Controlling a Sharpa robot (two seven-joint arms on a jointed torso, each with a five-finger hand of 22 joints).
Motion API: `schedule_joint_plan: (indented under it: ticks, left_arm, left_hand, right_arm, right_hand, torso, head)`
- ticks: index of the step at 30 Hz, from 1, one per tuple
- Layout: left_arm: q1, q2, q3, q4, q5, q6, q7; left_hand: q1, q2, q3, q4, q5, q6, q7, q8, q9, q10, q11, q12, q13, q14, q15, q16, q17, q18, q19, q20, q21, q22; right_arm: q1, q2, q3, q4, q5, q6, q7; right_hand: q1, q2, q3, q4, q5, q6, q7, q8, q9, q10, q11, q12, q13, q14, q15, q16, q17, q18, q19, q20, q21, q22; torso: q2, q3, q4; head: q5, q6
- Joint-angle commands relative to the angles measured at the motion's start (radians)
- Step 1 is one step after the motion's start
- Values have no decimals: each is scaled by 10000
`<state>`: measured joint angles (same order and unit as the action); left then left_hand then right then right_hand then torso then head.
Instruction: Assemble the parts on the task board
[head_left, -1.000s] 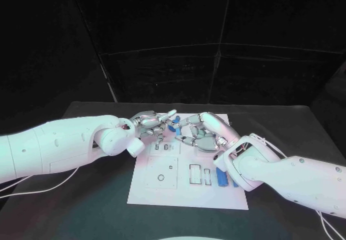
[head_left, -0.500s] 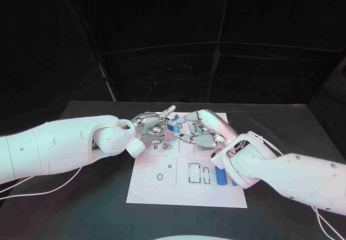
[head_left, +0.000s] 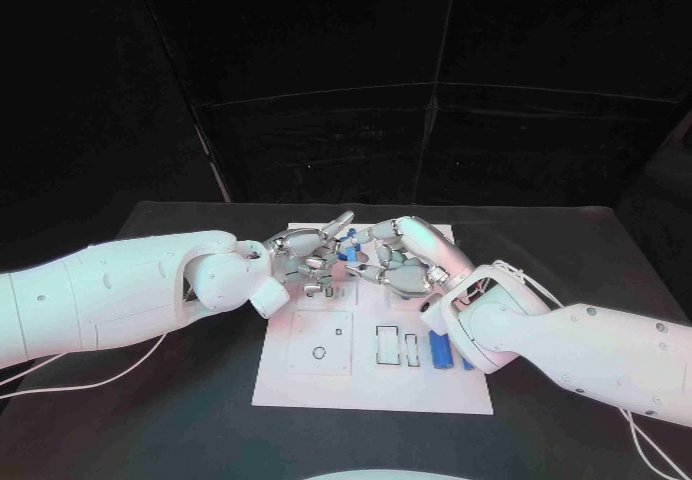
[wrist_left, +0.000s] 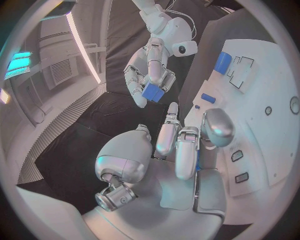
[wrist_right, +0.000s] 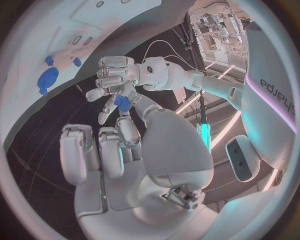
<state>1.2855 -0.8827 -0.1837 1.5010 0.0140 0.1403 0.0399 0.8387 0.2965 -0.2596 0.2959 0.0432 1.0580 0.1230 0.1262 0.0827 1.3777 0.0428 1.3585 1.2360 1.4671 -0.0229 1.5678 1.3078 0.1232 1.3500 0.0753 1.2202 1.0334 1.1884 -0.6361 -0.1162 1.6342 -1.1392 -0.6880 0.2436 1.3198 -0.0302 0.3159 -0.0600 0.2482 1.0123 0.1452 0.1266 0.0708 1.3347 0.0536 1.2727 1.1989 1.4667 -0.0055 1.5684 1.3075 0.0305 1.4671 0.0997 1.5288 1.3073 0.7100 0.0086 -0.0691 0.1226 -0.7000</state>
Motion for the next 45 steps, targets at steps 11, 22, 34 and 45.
schedule_joint_plan:
  ticks: [11,22,34,45]
  left_arm:
    - [9,15,4,24,121,792,-13]
    - [8,31,4,56,122,789,81]
    - [8,25,4,47,123,839,96]
    - [7,3,5,104,124,857,156]
  left_hand:
    - [-163,4,192,-7,36,271,-97,144,92,132,-85,102,102,1037,-102,30,2630,-209,-7,-9,172,179]
    - [-170,13,462,-6,43,315,-122,165,144,166,-110,128,144,1037,-125,30,2630,-219,-17,-31,252,274]
    - [-148,5,691,-16,46,335,-133,177,195,175,-119,130,154,1037,-133,30,2630,-224,-33,-39,307,338]
    - [-106,-1,817,-22,47,362,-144,195,234,194,-128,144,182,1037,-138,30,2630,-231,-34,-42,350,392]
  right_arm:
    - [19,62,12,-124,43,43,47]
    - [20,143,11,-194,-52,154,6]
    - [20,103,10,-241,-86,207,-57]
    - [20,-2,7,-319,-95,350,-218]
  right_hand:
    - [-4,-75,57,-5,34,82,-8,37,12,74,26,55,8,1041,-93,24,2633,-104,582,-72,40,1706]
    - [0,-79,66,-13,46,87,-8,35,12,77,26,58,12,1041,-94,24,2633,-105,584,-73,42,1711]
    - [0,-79,66,-13,46,87,-8,35,12,77,26,58,12,1041,-94,24,2633,-105,584,-73,42,1711]
    - [6,-75,84,-22,54,102,-10,34,15,88,25,72,32,1041,-94,24,2633,-108,593,-74,49,1728]
  torso:
    - [-13,-1,-15]
    - [-3,1,5]
    - [-9,-2,0]
    - [-9,-3,-3]
  head:
    - [-4,-2]
    - [-12,23]
    - [-22,-10]
    - [-11,-39]
